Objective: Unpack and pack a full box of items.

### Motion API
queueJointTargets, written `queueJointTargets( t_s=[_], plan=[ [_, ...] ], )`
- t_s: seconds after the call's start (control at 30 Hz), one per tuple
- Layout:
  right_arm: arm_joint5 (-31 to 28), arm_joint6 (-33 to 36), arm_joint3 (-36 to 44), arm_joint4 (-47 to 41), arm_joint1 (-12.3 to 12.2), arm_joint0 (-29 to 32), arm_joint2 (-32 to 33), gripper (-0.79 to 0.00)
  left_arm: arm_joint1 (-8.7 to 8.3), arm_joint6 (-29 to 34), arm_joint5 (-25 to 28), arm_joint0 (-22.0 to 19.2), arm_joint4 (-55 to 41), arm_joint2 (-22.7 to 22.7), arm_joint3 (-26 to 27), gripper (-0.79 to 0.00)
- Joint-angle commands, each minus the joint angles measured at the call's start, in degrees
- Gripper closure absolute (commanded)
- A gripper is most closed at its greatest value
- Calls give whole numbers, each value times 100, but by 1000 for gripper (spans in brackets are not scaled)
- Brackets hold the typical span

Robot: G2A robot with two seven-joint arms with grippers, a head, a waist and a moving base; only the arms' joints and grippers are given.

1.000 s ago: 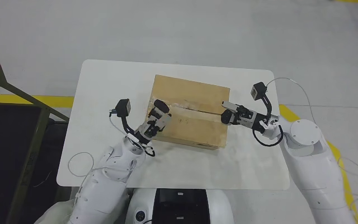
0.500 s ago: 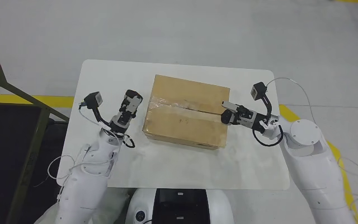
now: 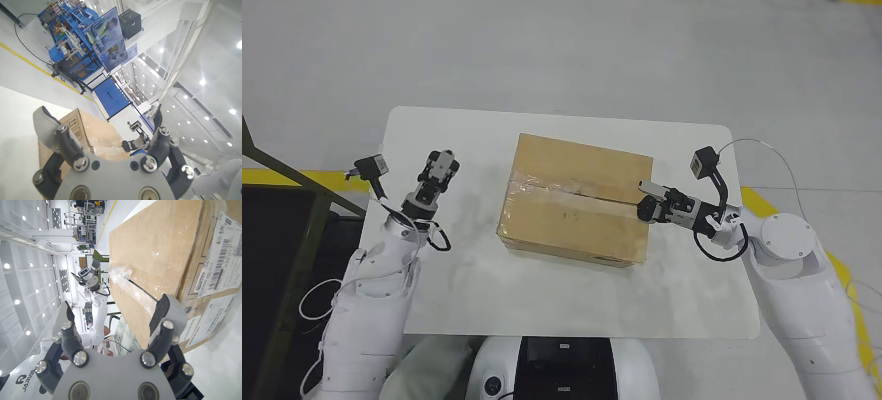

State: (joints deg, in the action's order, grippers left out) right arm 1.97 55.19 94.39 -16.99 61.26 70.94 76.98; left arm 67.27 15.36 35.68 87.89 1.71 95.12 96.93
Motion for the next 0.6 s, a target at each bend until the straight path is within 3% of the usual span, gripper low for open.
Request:
queueJointTargets(
  t_s=[0.0, 0.57],
  plan=[
    [0, 0, 0, 0, 0, 0, 0, -785, -8, 8, 9, -54, 17, 53, -77, -785],
    [0, 0, 0, 0, 0, 0, 0, -785, -80, 135, -381, -919, 249, 341, -930, -785]
  ],
)
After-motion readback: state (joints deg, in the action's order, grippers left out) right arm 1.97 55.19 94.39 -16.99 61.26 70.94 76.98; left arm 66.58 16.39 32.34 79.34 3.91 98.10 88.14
